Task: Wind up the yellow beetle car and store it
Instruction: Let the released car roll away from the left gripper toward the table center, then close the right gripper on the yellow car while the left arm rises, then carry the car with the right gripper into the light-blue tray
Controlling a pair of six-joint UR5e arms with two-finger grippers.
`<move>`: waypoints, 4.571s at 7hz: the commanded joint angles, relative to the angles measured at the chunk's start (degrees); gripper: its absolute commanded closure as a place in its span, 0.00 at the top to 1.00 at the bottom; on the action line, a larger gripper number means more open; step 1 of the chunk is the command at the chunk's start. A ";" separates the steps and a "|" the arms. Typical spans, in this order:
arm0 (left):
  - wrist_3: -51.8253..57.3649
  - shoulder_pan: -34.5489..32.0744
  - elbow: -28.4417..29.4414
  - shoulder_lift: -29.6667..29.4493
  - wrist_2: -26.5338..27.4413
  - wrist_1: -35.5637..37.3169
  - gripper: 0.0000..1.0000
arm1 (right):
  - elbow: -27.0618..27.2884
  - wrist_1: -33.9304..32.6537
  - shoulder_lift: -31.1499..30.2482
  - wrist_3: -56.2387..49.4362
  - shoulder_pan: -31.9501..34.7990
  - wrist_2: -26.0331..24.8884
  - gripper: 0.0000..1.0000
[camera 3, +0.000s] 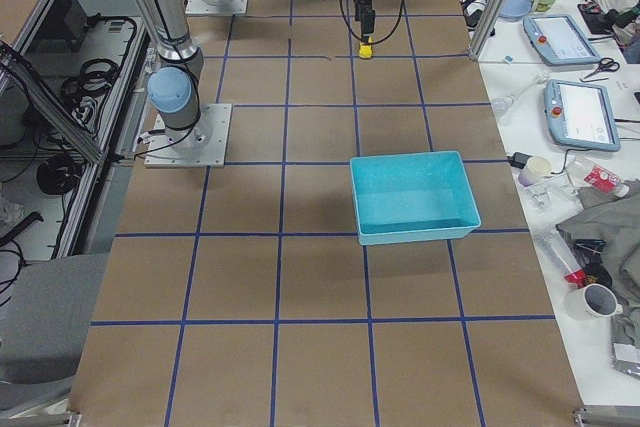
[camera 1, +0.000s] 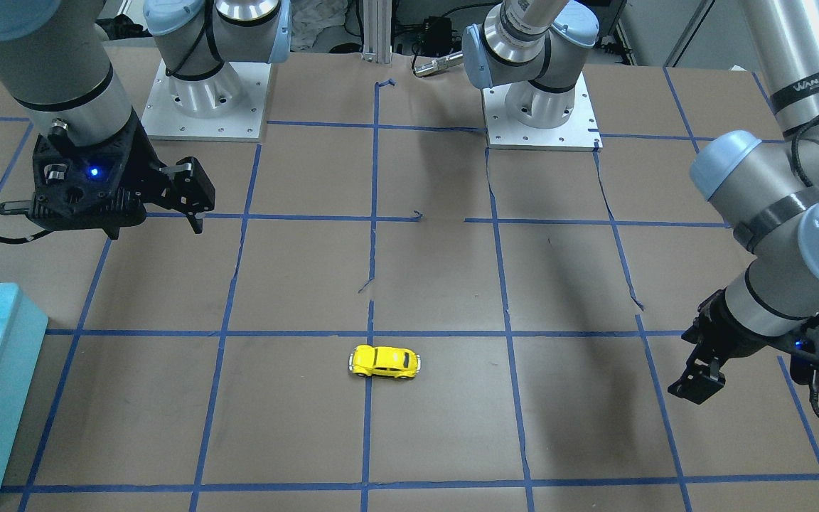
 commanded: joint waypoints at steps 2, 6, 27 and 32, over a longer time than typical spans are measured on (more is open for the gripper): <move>23.62 -5.06 12.04 5.57 3.88 -16.60 1.00 | -0.10 -0.18 0.09 -0.09 -0.42 -0.14 1.00; 43.23 -8.51 13.76 12.43 4.95 -31.58 1.00 | -0.01 0.00 0.53 -3.40 -1.39 0.39 1.00; 53.12 -9.48 3.39 19.12 -3.23 -30.71 1.00 | 7.98 -30.58 25.31 -68.55 10.92 7.24 0.95; 51.72 -9.48 3.39 19.12 -3.50 -30.27 1.00 | 7.81 -32.26 23.66 -67.94 10.31 5.93 0.00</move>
